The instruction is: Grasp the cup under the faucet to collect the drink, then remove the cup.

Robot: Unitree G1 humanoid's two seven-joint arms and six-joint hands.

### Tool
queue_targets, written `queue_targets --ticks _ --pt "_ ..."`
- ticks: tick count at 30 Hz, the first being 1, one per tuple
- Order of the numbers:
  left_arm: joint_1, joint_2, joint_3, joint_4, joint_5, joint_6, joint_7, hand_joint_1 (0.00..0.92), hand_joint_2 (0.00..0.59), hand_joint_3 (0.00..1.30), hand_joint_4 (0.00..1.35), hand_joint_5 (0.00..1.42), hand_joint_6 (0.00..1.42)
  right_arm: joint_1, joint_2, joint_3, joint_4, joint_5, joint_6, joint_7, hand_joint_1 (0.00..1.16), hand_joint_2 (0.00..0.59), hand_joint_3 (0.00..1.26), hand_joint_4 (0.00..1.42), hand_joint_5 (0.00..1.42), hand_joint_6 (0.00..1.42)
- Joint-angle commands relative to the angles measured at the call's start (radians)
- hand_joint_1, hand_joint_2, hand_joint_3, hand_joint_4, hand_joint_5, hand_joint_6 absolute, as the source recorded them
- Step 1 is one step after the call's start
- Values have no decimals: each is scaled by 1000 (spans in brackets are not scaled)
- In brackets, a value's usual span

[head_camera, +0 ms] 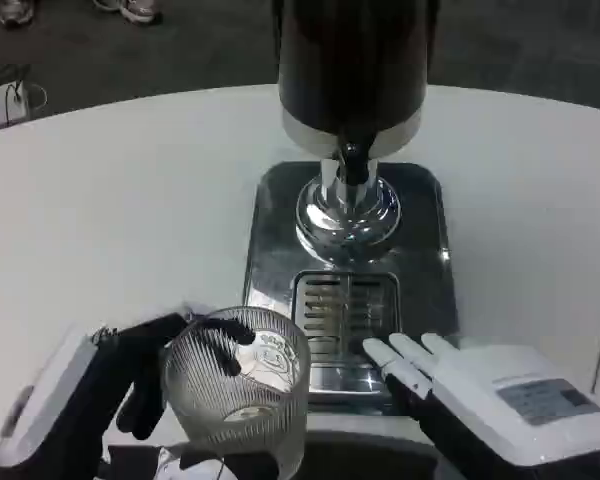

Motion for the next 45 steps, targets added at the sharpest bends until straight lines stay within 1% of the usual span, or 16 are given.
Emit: queue_targets --ticks 1,16,21,25,32,38,42,45 --pt "-3 0 7 2 -20 -27 -3 563 0 1000 1135 1352 1424 12 6 -4 -4 -5 -12 10 592 401 15 0 0 0" --pt "2 0 10 6 -24 -23 -6 563 0 1000 1135 1352 1424 21 20 -1 -8 -15 -14 16 589 401 15 0 0 0" --pt "-27 -14 2 30 -7 -12 5 563 0 998 1135 1352 1424 27 26 -4 -9 -18 -12 13 589 401 15 0 0 0" --pt "-63 -34 -4 79 23 -5 23 564 0 997 1135 1352 1424 39 31 -5 -10 -23 -14 4 589 401 15 0 0 0" --pt "-173 -57 -19 186 91 5 62 564 0 998 1135 1352 1424 63 53 -19 -19 -35 -22 -16 589 401 20 0 0 0" --pt "-279 -63 -48 277 158 19 111 564 0 997 1135 1352 1424 99 74 -41 -19 -19 -59 -38 588 401 23 0 0 0" --pt "-354 -64 -67 340 203 38 153 564 0 997 1135 1352 1424 121 83 -74 -19 6 -85 -48 588 401 24 0 0 0" --pt "-426 -58 -89 411 242 61 185 564 0 997 1135 1352 1424 134 88 -108 -19 34 -108 -53 588 401 24 0 0 0"
